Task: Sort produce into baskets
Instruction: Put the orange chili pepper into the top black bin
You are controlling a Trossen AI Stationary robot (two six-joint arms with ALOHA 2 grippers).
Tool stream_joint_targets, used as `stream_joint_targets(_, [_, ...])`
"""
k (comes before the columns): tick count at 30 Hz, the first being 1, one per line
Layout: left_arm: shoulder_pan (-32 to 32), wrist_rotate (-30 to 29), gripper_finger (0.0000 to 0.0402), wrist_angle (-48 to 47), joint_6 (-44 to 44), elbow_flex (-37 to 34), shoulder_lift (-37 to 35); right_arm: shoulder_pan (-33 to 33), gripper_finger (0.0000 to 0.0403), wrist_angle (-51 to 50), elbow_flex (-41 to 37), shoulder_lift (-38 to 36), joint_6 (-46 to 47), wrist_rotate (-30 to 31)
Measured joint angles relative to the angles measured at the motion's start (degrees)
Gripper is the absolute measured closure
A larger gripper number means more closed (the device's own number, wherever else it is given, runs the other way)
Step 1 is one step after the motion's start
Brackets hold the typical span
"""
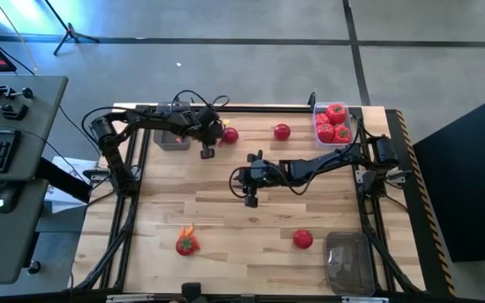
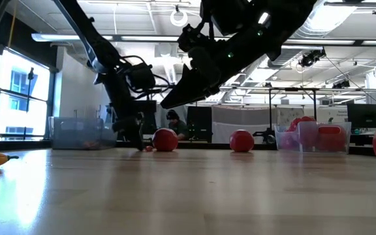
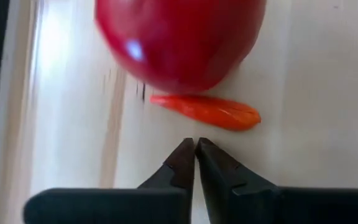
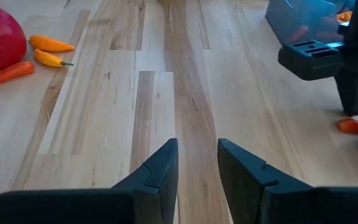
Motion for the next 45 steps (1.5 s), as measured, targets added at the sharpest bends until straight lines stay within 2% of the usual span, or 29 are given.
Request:
stream_joint_targets(12, [-1.47,0.15,0.0270,-3.44,-21.99,-0.11,-1.14,-0.01,0.0302,0.02,0.00,0.00,-0.38,0.00])
stream_joint_targets(19, [-1.54,1.61,0.0229,-3.07,-25.88,-0.13,-1.14,0.00,0.0302,0.04,0.00,0.00,-1.05,0.02])
stream_joint_targets(23, [-1.55,3.49,0.0219,-2.35,-27.72,-0.17,-1.14,-0.02,0.0302,0.04,0.00,0.00,-1.07,0.02])
stream_joint_targets(39, [-1.45,3.92,0.0217,3.68,-38.77,-0.28,-0.95,0.00,0.0302,0.07,0.00,0.00,-1.05,0.04])
stream_joint_targets(45, [-1.43,0.60,0.0217,4.45,-40.72,-0.28,-0.74,-0.02,0.0302,0.09,0.00,0.00,-1.05,0.04])
